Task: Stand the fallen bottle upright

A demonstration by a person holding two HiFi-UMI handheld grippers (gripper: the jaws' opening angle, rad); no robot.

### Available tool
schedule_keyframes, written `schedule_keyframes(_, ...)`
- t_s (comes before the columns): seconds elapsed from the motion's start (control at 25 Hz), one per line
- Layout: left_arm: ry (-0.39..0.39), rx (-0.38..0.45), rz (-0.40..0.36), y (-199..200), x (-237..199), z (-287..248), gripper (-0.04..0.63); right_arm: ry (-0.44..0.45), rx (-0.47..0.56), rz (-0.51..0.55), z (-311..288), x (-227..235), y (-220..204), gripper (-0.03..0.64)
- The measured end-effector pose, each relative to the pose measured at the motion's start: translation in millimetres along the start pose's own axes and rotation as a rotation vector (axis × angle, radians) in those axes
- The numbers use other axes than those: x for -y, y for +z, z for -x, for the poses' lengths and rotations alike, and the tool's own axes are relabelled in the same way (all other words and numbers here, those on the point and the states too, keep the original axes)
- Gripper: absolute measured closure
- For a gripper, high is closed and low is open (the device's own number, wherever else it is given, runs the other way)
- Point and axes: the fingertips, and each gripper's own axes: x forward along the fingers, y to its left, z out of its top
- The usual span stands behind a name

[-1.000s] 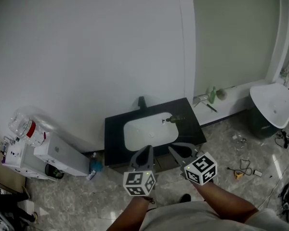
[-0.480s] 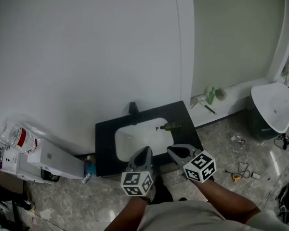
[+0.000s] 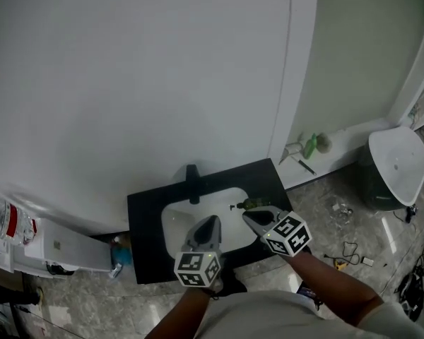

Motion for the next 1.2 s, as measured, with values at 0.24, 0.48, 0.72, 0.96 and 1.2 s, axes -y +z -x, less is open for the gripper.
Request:
schedule_keyframes(0.24, -0.058, -0.066, 0.023, -3.2, -42.6, -36.7, 0.586, 0.091, -0.253, 0.080, -81.5, 43.7, -28.1, 0.560)
schedule_keyframes(0.48, -0.020, -0.101, 0.057, -8.4, -73.6, -61.3, 0.586, 0.243, -0.420, 0.075, -130.2, 71.1, -65.7, 0.524)
schedule_keyframes(0.72, 0.034, -0.110, 0.076, -4.5, -84.9, -81.5, 0.586, 0.375, -0.598, 0.233, -165.7, 87.6, -112.6, 0.506)
schedule_keyframes(0.96, 0.110, -0.118, 0.099, -7.4, -96.7, -93.6, 0.586, 0.455, -0.787, 0.364, -187.9, 111.3, -162.4, 0.498)
schedule_keyframes(1.2, 0.194, -0.125, 0.120, -12.8, -115.0, -88.5, 0.586, 0.546, -0.893, 0.401, -207.5, 117.5, -202.8, 0.491)
